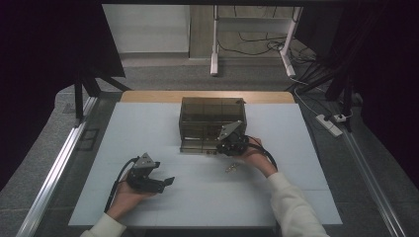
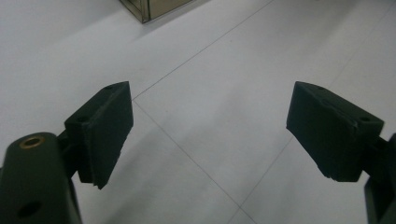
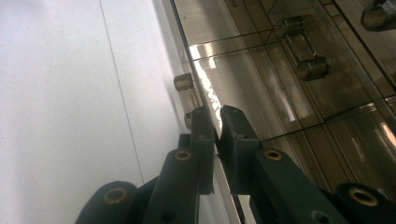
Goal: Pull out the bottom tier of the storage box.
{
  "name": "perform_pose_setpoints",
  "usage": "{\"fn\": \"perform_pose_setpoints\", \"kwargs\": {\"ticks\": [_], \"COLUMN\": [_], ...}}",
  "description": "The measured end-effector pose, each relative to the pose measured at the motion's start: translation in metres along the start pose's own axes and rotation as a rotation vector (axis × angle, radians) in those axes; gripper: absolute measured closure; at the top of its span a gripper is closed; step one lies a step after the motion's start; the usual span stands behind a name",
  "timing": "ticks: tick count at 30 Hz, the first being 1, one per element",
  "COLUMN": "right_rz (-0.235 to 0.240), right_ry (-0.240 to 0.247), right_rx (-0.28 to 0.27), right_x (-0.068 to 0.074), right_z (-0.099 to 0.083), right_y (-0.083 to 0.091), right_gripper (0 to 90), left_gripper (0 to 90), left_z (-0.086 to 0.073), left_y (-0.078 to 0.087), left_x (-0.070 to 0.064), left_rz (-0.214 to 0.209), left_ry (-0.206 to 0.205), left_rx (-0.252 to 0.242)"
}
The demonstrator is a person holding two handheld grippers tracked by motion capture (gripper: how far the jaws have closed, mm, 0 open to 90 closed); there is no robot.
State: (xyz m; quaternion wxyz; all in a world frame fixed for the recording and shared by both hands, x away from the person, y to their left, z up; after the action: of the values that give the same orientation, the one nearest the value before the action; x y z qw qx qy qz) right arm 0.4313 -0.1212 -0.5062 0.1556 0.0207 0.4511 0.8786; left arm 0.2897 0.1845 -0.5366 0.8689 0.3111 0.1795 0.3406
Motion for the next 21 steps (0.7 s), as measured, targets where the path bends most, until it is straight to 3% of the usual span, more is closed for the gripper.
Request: {"fn": "perform_pose_setpoints", "kwargs": {"ticks": [21], "right_rz": [0.015], "right_ry": [0.013], "right_rx": [0.012], "right_x": [0.0031], "right_z": [-0.0005], "right_y": [0.0024], "right_gripper": [84.0], "left_gripper": [15.3], "left_z": [0.0], "left_y": [0.0005], "left_x": [0.0001], "left_rz": [-0.001], "left_ry": [0.004], "left_rx": [-0.002]}}
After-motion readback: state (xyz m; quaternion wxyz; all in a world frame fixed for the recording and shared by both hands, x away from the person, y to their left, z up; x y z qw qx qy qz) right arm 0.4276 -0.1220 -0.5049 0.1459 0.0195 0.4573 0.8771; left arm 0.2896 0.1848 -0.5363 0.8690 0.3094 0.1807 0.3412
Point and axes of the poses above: each handheld gripper's, and its own axes: y roughly backward along the jaws, z roughly out of its top, x roughly to its left, the point moved 1 cm from there along -y, roughly forward along the jaws, and after that the axes turned 3 degrees about -y, right-handed, at the moved point
